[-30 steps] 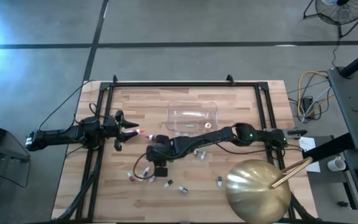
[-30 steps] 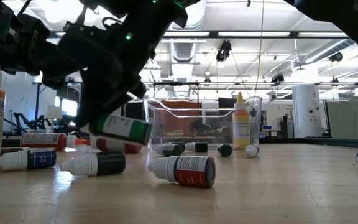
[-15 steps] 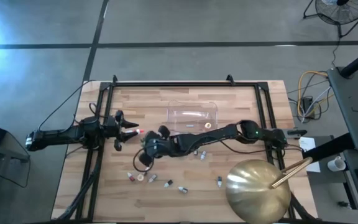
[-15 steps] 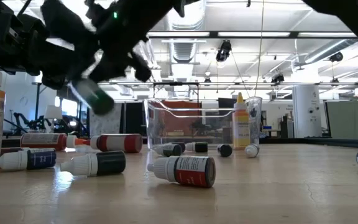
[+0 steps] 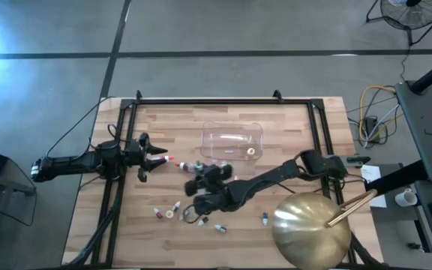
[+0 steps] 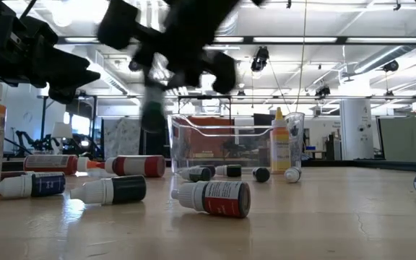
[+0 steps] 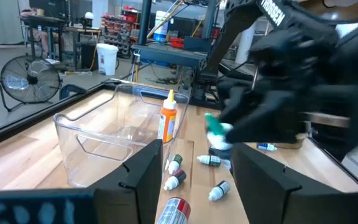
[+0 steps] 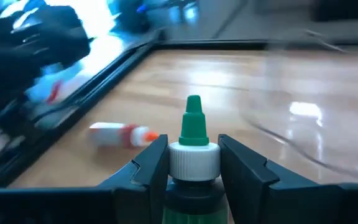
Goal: Pick & Place food coloring
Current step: Put the large green food coloring bottle in the transparent bin
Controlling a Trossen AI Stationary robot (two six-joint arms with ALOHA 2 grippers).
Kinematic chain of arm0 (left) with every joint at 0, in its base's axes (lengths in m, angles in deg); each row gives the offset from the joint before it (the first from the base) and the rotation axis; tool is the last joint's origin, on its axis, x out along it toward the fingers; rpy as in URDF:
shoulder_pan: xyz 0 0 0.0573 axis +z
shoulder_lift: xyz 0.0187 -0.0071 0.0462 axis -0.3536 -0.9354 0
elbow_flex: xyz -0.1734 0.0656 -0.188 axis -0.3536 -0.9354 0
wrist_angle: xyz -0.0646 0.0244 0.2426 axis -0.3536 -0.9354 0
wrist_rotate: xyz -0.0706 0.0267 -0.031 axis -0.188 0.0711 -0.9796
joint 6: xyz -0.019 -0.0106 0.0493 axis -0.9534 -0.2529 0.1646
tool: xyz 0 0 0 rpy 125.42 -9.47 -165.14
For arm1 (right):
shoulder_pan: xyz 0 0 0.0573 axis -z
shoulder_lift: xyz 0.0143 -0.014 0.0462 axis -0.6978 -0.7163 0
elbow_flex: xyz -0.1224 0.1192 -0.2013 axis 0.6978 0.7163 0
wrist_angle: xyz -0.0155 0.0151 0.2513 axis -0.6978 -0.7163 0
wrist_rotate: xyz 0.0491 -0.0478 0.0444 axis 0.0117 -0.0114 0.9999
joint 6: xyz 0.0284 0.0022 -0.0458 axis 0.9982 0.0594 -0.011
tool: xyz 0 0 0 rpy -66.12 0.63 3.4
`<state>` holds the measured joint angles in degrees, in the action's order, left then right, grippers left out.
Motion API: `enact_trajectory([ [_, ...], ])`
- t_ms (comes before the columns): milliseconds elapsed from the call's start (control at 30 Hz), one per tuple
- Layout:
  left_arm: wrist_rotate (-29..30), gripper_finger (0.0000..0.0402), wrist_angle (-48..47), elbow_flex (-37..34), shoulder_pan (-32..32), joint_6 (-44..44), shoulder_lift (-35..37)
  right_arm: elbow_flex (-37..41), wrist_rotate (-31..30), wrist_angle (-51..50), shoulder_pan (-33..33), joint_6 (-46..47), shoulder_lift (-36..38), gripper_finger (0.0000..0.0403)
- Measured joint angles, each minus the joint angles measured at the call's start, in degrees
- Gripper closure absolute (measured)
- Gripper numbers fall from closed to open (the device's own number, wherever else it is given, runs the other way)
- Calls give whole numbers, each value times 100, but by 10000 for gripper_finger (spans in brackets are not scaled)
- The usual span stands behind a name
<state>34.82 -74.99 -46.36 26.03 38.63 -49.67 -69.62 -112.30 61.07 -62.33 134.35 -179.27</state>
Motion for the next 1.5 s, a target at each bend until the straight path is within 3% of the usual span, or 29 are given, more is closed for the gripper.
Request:
enact_trajectory([
  [100, 1, 239, 1, 0, 1, 0, -2, 675, 30, 9, -50, 1358, 188, 286],
  [167, 0, 239, 2, 0, 0, 0, -4, 983, 230, 135, -109, 1480, 210, 282],
  [367, 2, 239, 0, 0, 1, 0, -14, 1140, 363, 540, -254, -1111, 406, 273],
  [467, 2, 239, 2, 0, 1, 0, -28, 1129, 834, 863, -202, -1991, 450, 272],
  [767, 1, 239, 2, 0, 0, 0, -42, 1134, 2211, 1050, -84, -1647, 465, 271],
  [1067, 1, 239, 2, 0, 0, 0, -44, 1121, 2941, 1082, 228, -1920, 489, 271],
  [1333, 2, 239, 2, 0, 1, 0, -44, 1132, 3671, 1378, 407, -3318, 539, 269],
  [1500, 2, 239, 2, 0, 0, 0, -44, 1133, 3993, 1348, 489, -3603, 572, 260],
])
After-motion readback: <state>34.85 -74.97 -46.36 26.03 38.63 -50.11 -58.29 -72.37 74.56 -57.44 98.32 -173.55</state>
